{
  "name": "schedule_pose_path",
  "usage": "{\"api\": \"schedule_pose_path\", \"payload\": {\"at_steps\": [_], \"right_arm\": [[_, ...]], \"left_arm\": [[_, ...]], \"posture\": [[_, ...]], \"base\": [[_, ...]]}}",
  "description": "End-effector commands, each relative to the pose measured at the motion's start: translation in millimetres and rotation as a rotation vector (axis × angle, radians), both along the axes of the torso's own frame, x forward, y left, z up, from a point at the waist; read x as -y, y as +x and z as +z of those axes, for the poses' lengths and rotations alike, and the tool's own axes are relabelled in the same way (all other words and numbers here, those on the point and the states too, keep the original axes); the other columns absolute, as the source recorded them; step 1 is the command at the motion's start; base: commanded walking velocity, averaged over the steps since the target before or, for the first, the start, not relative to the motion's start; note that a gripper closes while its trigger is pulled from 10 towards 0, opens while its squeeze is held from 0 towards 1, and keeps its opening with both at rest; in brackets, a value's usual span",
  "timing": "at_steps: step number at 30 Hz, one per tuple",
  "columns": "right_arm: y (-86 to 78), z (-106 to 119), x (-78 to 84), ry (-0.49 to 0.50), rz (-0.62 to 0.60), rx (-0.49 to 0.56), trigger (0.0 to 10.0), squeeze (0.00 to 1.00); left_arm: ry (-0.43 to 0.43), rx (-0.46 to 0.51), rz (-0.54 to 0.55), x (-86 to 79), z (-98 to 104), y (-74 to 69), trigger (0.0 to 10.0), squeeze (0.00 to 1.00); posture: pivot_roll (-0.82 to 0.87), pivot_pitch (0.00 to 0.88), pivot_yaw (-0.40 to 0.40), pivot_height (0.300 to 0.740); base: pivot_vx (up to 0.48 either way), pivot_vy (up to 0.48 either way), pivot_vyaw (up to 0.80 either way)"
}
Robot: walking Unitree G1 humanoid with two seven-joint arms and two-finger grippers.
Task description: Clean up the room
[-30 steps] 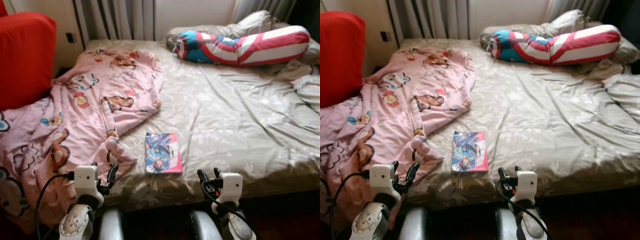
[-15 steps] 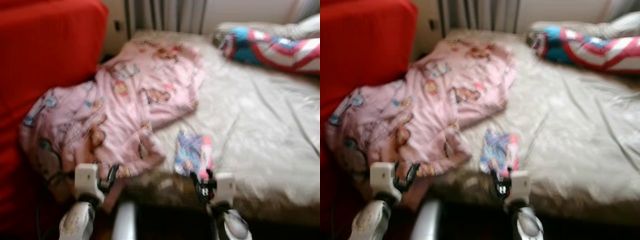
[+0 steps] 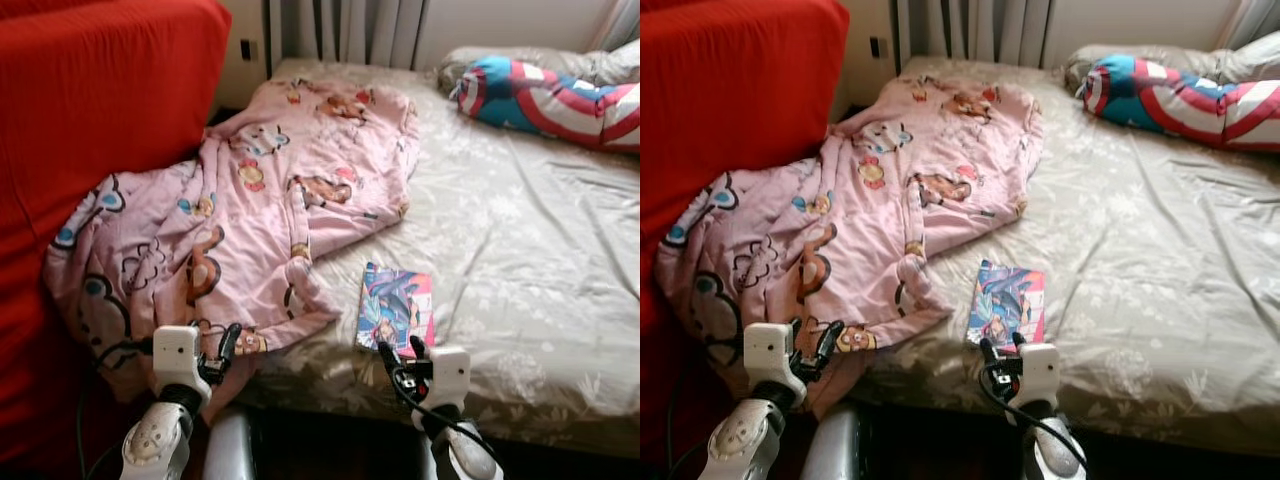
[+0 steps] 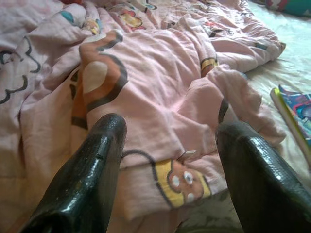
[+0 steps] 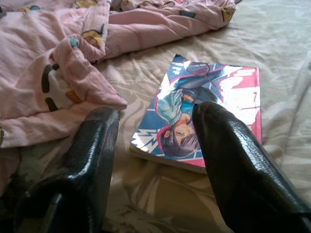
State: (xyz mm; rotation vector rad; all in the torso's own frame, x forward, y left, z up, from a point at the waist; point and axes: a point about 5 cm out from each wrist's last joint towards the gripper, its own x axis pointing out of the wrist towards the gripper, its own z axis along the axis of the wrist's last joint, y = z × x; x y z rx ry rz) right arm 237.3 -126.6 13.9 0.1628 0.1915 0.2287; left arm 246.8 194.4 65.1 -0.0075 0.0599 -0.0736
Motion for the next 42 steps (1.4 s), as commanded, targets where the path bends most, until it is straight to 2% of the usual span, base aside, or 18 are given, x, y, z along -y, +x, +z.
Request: {"api": "schedule_pose_path", "payload": {"at_steps": [1, 11, 17, 25, 32, 36, 42], "right_arm": [[1.9, 0, 1.7, 0.005, -0.007, 0.0, 10.0, 0.0], [3.8, 4, -1.4, -0.014, 0.031, 0.023, 10.0, 0.0], [2.4, 9, -5.9, -0.014, 0.05, 0.042, 10.0, 0.0], [2.3, 1, -3.0, 0.005, 0.035, 0.001, 10.0, 0.0], [12.7, -11, 0.7, 0.025, 0.01, -0.081, 10.0, 0.0], [16.3, -25, 8.6, 0.046, -0.022, -0.166, 10.0, 0.0], [30.1, -24, 5.4, 0.065, -0.035, -0.192, 10.0, 0.0]], "left_arm": [[-0.001, -0.002, -0.006, 0.5, 0, -0.6, 10.0, 0.0], [-0.001, 0.002, -0.015, 2.6, 1, -0.1, 10.0, 0.0], [-0.001, 0.003, -0.017, 3.1, 1, 0.1, 10.0, 0.0], [-0.005, 0.008, -0.02, 3.6, 2, 0.6, 10.0, 0.0], [-0.008, 0.023, -0.043, 7.5, 6, 3.9, 10.0, 0.0], [-0.003, 0.032, -0.06, 10.0, 9, 7.2, 10.0, 0.0], [0.002, 0.046, -0.084, 14.5, 13, 14.6, 10.0, 0.0]], "posture": [[-0.02, 0.069, -0.054, 0.562], [-0.02, 0.069, -0.055, 0.562], [-0.02, 0.07, -0.055, 0.562], [-0.02, 0.073, -0.054, 0.562], [-0.01, 0.081, -0.049, 0.562], [0.0, 0.09, -0.049, 0.562], [0.01, 0.103, -0.044, 0.562]], "base": [[0.281, 0.0, 0.0], [0.319, 0.0, 0.0], [0.337, 0.0, 0.68], [0.247, 0.0, 0.0], [0.0, 0.0, 0.0], [0.0, 0.0, 0.0], [0.0, 0.0, 0.0]]}}
